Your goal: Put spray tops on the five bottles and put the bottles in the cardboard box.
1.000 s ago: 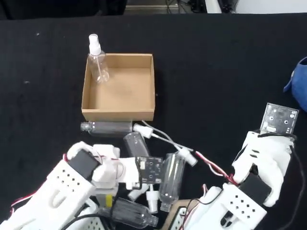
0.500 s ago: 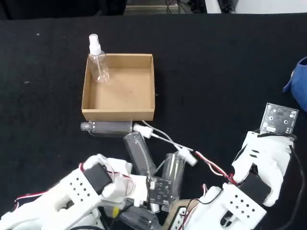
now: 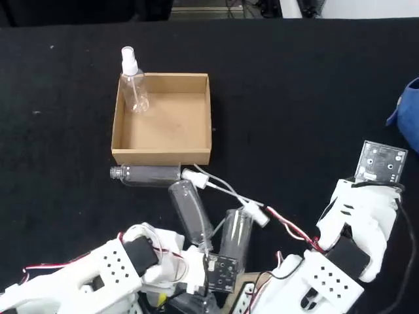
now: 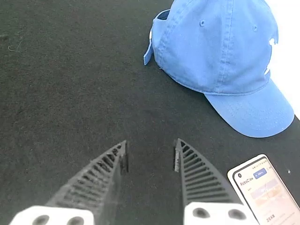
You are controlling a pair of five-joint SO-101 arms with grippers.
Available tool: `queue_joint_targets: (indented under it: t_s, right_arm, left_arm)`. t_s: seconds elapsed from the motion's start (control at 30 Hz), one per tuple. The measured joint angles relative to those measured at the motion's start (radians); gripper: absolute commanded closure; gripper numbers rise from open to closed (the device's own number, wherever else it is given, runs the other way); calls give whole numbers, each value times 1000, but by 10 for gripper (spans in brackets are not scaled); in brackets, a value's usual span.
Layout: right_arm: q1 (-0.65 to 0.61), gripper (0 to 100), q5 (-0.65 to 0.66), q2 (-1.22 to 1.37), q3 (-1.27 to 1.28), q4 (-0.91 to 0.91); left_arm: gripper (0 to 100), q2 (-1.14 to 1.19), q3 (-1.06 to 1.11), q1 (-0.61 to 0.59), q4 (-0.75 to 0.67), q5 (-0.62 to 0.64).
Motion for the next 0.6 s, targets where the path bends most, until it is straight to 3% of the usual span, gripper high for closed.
queue_joint_targets:
  t_s: [0.13,0.43,0.6]
  right_arm:
    - [0,861,0,0,0,0]
    - [0,861,0,0,0,-32]
    - [0,861,0,0,0,-40]
  left_arm:
    - [977,0,2,8,-2,-2]
    - [970,0,-2,6,14,8]
    - [970,0,-92,5,175,9]
